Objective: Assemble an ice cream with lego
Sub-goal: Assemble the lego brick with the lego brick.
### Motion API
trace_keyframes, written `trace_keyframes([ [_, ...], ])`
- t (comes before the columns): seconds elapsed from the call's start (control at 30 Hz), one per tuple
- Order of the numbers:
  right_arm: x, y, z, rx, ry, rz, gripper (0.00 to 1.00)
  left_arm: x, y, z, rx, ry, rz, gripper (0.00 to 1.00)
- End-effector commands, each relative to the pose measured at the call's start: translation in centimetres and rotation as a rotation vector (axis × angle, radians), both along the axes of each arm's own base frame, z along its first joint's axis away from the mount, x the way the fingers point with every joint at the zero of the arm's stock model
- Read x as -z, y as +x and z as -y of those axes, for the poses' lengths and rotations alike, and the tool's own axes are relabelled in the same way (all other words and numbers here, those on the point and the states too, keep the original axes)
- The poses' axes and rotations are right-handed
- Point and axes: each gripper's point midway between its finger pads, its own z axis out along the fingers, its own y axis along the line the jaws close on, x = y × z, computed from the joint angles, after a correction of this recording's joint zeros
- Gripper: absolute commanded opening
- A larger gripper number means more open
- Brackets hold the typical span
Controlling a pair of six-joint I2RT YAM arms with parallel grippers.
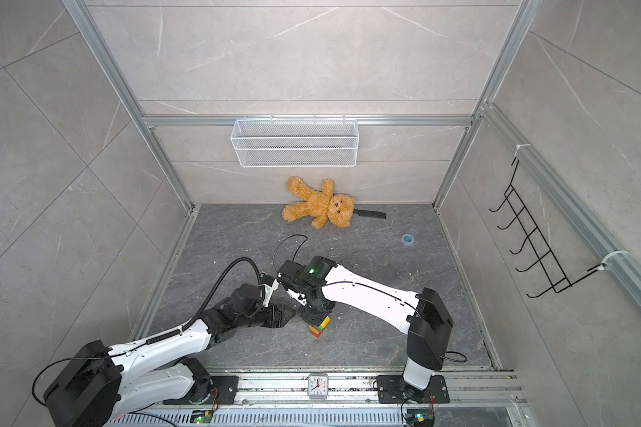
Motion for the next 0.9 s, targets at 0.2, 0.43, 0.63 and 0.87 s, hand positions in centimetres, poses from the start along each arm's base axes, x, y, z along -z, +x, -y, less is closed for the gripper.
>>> trace_keyframes([
  [0.2, -1.4, 0.3, -1.0, -0.005, 0.035, 0.021, 0.21, -0.9, 0.1, 0.1, -0.003, -0.02, 0.029, 0.71],
  [0.43, -0.6, -0.3, -0.6, 0.007, 0.011, -0.009, 0.21, -0.7, 0.0, 0.0, -0.003, -0.015, 0.026, 0.71],
  [0.63, -0.1, -0.3, -0.6, 0.008, 0.005, -0.013, 0.21, -0.9, 0.1, 0.1, -0.004, -0.02, 0.031, 0.71],
  [0.87, 1.2, -0.4, 0.0, 0.009, -0.04, -0.027, 0.21, -0.9, 0.0, -0.1, -0.001, -0.014, 0.032, 0.71],
])
